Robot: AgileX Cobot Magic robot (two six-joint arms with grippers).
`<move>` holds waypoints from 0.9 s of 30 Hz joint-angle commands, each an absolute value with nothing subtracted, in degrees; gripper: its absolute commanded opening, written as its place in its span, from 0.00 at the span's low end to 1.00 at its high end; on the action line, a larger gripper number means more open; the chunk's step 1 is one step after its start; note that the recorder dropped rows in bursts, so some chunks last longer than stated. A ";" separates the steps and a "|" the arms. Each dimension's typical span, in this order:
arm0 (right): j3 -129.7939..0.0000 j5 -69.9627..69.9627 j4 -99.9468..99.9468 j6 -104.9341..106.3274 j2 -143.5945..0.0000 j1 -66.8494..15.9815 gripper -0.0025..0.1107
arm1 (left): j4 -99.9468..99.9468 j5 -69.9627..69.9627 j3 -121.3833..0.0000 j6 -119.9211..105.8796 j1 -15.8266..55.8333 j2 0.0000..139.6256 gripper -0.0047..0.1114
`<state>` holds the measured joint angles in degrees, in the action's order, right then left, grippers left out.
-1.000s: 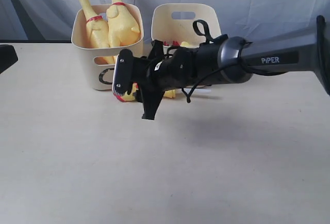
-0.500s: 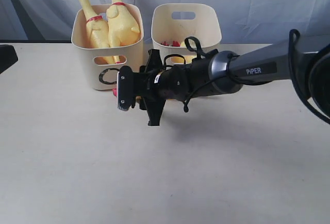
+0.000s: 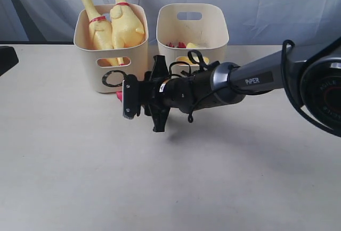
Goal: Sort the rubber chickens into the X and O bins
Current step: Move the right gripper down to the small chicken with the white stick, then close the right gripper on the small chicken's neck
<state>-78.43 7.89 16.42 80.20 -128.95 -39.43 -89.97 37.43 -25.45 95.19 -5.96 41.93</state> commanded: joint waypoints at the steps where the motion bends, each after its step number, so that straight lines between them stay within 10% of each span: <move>1: -78.67 9.55 16.18 80.41 -128.97 -38.89 0.49 | -89.52 37.54 -25.10 95.34 -6.17 41.47 0.04; 27: -78.67 9.68 18.42 80.41 -129.50 -36.62 0.49 | -89.41 37.66 -25.10 95.34 -6.17 41.47 0.04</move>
